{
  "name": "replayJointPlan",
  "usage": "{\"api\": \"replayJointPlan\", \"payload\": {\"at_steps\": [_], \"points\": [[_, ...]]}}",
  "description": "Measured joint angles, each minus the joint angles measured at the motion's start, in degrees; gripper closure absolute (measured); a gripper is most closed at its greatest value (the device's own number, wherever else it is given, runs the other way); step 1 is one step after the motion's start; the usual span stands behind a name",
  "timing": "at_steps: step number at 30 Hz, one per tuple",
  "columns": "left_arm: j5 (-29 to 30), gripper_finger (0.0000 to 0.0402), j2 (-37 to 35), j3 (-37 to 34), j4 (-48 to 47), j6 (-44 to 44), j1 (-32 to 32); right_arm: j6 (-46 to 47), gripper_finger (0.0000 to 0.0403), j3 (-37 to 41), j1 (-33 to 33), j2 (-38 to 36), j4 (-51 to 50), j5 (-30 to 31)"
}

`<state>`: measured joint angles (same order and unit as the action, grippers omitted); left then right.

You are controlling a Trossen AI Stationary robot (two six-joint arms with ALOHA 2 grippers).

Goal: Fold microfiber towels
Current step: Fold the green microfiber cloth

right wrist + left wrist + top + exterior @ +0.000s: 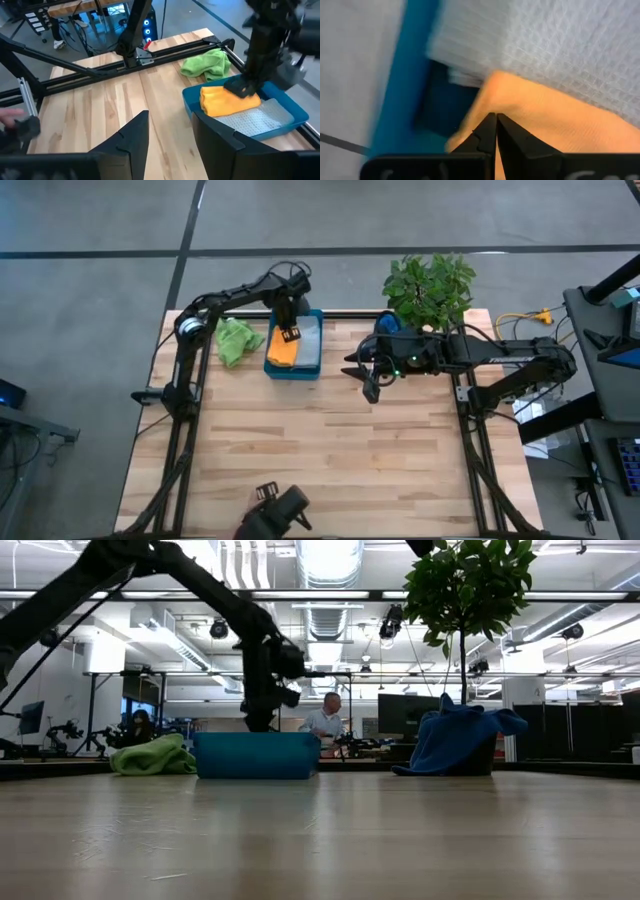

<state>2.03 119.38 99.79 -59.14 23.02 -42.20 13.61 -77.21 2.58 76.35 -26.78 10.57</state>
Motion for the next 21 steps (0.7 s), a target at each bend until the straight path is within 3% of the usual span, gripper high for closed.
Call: {"api": "replayJointPlan", "payload": {"at_steps": [4, 9, 15, 21], "points": [[0.1, 0.0401, -5.08, 3.22, -2.48, 0.05, -1.36, -0.29, 0.0259, 0.0, -0.01, -0.05, -0.05, 0.0], [-0.75, 0.0401, -16.99, 1.63, -3.08, -0.09, -1.33, -0.55, 0.0257, 0.5, -0.11, -0.08, -1.54, -0.19], [-1.47, 0.0401, -33.29, -5.9, -3.6, -7.18, -1.04, -0.5, 0.0265, 1.16, -0.25, -0.08, -1.0, -0.43], [-1.29, 0.0401, -48.3, -18.38, 1.66, -10.96, -1.42, -0.57, 0.0271, 1.2, -1.75, 0.63, 5.55, -0.24]]}}
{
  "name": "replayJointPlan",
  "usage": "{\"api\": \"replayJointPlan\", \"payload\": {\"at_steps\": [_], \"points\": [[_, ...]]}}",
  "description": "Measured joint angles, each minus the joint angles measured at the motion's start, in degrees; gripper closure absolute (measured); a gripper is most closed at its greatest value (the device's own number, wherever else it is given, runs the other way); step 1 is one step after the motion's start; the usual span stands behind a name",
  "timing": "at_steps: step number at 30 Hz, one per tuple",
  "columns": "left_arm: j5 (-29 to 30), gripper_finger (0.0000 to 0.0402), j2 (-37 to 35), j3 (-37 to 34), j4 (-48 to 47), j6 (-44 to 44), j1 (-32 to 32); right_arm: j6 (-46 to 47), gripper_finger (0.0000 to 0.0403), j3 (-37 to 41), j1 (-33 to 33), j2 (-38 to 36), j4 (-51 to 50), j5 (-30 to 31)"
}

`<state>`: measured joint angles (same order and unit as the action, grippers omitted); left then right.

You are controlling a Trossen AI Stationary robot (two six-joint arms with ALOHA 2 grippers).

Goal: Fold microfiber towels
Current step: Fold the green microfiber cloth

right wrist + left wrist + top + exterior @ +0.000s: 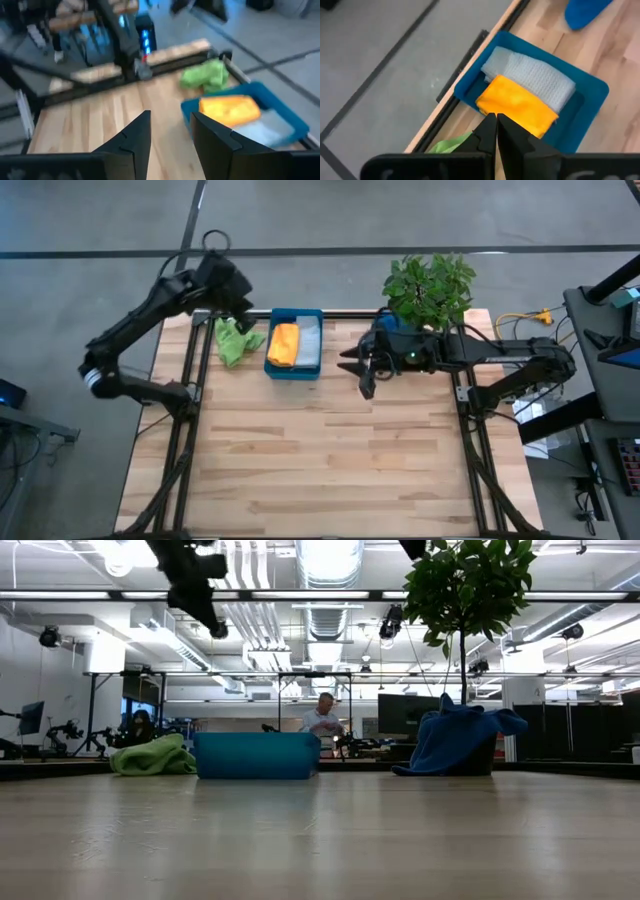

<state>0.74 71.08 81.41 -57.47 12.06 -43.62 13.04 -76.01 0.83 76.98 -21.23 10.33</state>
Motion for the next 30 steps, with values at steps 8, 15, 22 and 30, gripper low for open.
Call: {"api": "replayJointPlan", "payload": {"at_steps": [8, 15, 22, 30], "points": [[-7.99, 0.0362, 1.56, -9.11, 1.57, -1.58, -6.42, 7.79, 0.0275, -1.06, -4.78, 0.1, 7.31, 0.05], [4.14, 0.025, 16.38, -8.1, 1.59, 2.86, -9.66, 9.72, 0.0276, -3.17, -4.97, -0.05, 7.23, 0.0], [2.01, 0.02, 28.8, -7.67, 1.51, 4.84, -15.03, 13.45, 0.028, -3.3, -4.4, -0.07, 7.23, -0.01], [1.58, 0.0295, 30.91, -7.83, -2.35, 6.55, -16.54, 14.43, 0.0284, -3.3, -3.23, -0.07, 7.31, 0.09]]}}
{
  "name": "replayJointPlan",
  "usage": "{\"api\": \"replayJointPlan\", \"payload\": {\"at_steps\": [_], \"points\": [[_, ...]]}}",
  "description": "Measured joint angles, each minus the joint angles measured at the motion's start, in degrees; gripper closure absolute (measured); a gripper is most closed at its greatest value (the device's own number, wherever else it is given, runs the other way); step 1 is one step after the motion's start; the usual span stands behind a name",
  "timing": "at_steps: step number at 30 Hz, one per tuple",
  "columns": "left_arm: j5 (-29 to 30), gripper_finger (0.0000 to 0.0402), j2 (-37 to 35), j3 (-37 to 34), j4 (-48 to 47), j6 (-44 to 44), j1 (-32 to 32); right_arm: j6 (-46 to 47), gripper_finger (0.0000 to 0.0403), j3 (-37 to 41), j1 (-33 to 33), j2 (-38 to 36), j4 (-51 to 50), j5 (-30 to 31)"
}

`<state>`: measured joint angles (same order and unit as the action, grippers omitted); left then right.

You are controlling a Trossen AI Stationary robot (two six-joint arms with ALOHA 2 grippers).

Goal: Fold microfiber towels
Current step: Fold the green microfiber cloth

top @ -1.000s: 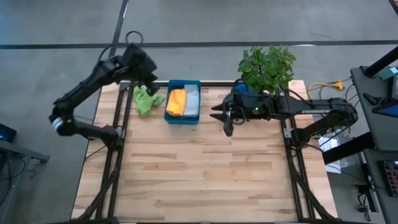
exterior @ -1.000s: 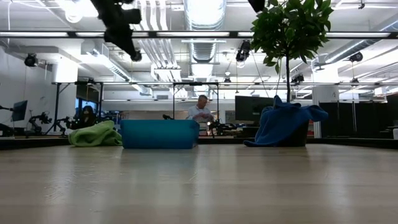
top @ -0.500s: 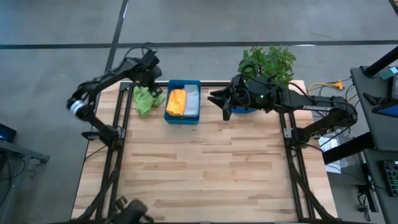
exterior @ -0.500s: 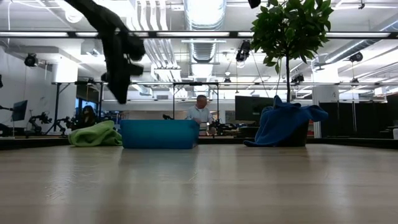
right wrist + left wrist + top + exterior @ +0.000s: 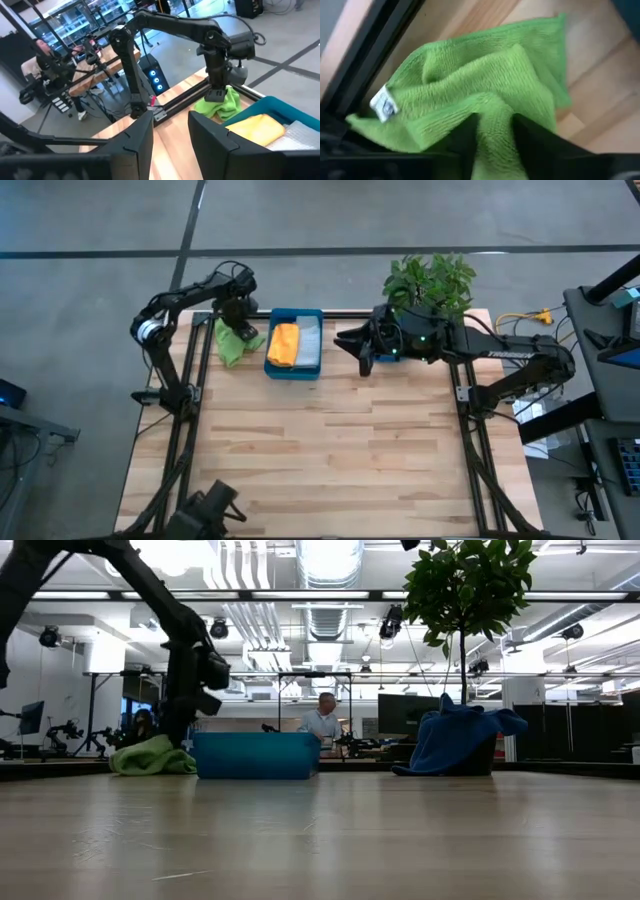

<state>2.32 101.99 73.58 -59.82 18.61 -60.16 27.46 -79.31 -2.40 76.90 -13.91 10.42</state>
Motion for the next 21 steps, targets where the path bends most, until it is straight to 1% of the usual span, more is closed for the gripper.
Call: {"api": "replayJointPlan", "payload": {"at_steps": [2, 3, 4, 8, 11, 14, 18, 19, 21], "points": [[-0.32, 0.0353, -3.26, 0.0, -0.63, 0.03, 0.04, 0.0, 0.0285, 0.0, 0.1, 0.0, 0.0, 0.04], [-0.49, 0.0376, -5.28, 0.02, -1.37, 0.0, 0.06, -0.02, 0.0284, 0.0, 0.1, 0.0, 0.0, 0.11], [-0.86, 0.0388, -7.65, 0.02, -2.33, -0.15, 0.14, -0.07, 0.0284, 0.02, 0.04, 0.02, 0.0, 0.13], [-2.54, 0.0393, -18.88, 0.02, -5.93, -0.12, 1.19, -1.1, 0.0283, 0.24, 0.03, 0.02, 0.02, 0.19], [-6.39, 0.04, -28.31, 0.02, -8.57, 1.68, 2.45, -2.76, 0.0284, 0.37, 0.03, 0.34, 0.0, 0.17], [-14.39, 0.04, -37.57, 0.02, -9.71, 3.39, 4.19, -4.75, 0.0284, 0.37, 0.03, 1.11, 0.09, 0.18], [-29.56, 0.0401, -48.47, 0.04, -9.71, 3.38, 6.39, -4.99, 0.0282, 0.41, 0.03, 2.76, 0.18, -0.24], [-33.48, 0.0401, -50.9, 0.04, -9.65, 3.37, 6.96, -4.98, 0.0283, 0.42, 0.03, 3.23, 0.17, -1.1], [-40.68, 0.0401, -55.14, 0.04, -8.88, 2.82, 8.14, -5.03, 0.0285, 0.42, 0.03, 4.11, 0.1, -4.73]]}}
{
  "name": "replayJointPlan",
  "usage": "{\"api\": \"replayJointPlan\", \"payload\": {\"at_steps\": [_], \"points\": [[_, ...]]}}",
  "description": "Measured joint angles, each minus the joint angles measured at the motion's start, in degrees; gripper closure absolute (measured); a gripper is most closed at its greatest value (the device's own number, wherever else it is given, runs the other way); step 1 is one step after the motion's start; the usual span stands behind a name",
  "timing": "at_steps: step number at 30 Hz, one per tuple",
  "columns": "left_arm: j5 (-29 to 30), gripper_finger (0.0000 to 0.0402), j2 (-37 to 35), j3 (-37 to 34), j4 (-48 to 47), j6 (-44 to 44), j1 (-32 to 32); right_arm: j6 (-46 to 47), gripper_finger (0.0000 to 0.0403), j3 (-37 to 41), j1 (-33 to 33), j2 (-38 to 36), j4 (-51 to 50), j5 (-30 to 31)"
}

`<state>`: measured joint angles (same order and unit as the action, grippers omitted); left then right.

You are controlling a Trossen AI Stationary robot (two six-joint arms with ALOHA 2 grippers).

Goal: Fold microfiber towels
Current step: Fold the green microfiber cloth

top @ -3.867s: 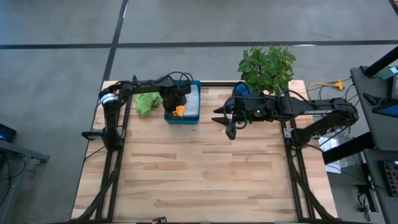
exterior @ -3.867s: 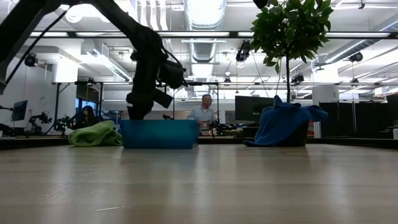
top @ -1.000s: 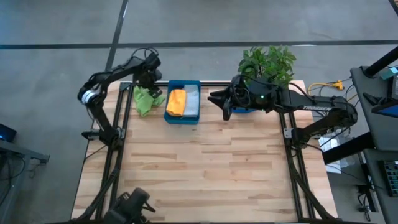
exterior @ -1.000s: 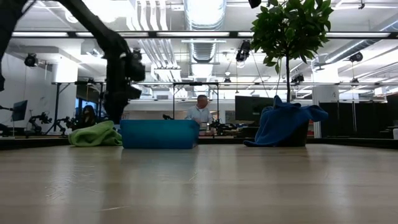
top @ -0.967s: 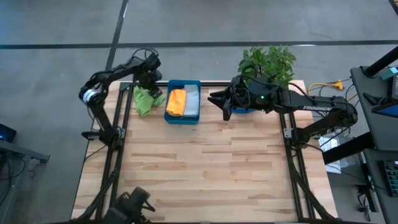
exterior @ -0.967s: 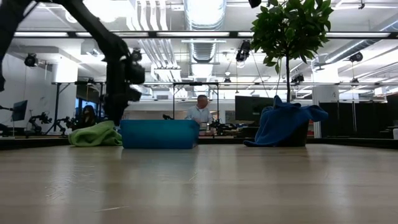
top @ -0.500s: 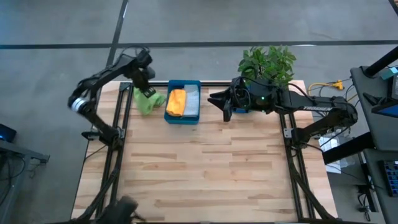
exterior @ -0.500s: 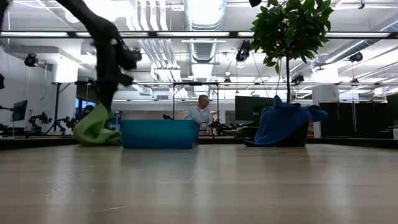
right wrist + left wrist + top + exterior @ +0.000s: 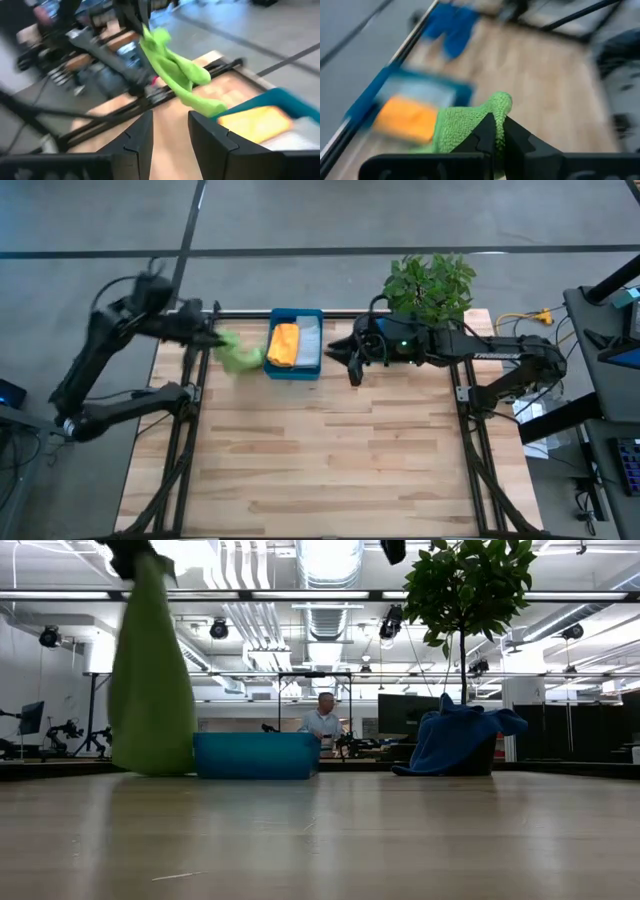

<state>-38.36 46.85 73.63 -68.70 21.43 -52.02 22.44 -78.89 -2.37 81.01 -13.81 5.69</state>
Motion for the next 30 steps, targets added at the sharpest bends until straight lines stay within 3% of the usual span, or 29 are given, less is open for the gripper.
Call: {"api": "replayJointPlan", "payload": {"at_steps": [5, 10, 15, 21, 30], "points": [[-11.48, 0.0401, -7.47, 0.0, 6.88, -4.74, 2.81, -0.05, 0.0286, 0.02, 0.72, 1.46, -0.3, -10.46], [-15.7, 0.0401, -13.37, 0.15, 26.99, -24.09, 4.24, -0.14, 0.0285, 0.04, 2.84, 1.97, -0.43, -11.72], [-15.91, 0.0401, -15.43, -1.02, 48.0, -39.26, 4.19, -0.92, 0.0287, -0.41, 4.73, 1.97, -0.2, -11.85], [-15.82, 0.0401, -13.28, -1.81, 59.01, -45.81, 4.19, -5.44, 0.0291, -0.48, 5.92, 2.39, 7.48, -11.66], [-11.57, 0.0402, -4.61, -1.6, 93.77, -58.7, 4.14, -24.35, 0.0277, -0.52, 6.54, 4.35, 17.19, -3.44]]}}
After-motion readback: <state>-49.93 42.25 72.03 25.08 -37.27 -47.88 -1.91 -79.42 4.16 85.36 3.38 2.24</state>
